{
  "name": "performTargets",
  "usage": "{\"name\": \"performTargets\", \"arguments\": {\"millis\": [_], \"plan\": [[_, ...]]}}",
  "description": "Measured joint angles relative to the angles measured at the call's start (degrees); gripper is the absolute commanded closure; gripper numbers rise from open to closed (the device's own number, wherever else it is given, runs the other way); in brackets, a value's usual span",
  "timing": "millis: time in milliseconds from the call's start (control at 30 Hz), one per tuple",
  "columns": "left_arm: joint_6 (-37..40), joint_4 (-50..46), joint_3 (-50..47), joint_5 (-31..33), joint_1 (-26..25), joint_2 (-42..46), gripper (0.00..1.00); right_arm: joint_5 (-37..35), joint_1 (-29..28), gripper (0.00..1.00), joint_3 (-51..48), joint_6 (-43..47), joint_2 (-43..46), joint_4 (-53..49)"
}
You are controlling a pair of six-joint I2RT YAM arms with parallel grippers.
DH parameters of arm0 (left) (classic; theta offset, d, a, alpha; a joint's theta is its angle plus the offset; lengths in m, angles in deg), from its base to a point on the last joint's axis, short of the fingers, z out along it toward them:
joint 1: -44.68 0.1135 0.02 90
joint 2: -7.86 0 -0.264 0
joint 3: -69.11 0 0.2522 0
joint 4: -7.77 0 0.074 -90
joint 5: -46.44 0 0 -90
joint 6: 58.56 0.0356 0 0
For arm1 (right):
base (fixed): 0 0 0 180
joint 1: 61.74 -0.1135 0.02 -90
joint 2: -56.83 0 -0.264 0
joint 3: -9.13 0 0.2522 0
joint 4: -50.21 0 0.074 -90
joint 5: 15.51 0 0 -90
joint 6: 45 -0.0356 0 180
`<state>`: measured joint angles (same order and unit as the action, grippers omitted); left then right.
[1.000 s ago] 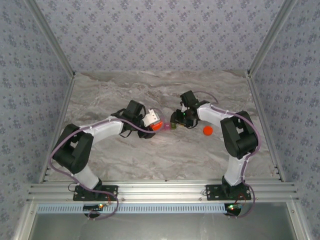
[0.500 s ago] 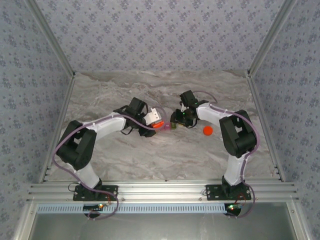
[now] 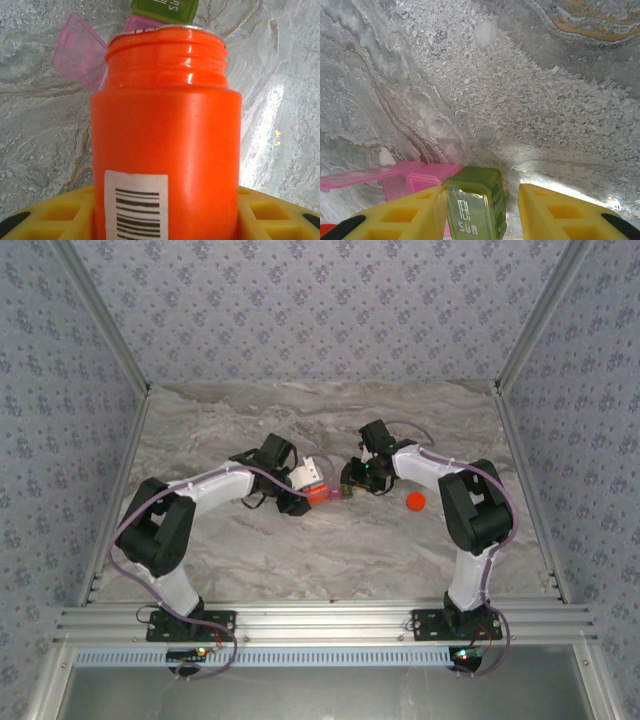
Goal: Sort the pills into containers
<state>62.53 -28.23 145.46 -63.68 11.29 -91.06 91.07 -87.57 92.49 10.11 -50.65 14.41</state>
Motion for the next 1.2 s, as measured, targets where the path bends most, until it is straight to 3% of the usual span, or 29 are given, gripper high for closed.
{"name": "performTargets", "arguments": {"millis": [1200], "plan": [[0.9,-11.7,10.2,0.9,0.3,-7.1,1.0,0.7,-0.5,0.57,1.0,0.4,-1.7,-0.4]]}}
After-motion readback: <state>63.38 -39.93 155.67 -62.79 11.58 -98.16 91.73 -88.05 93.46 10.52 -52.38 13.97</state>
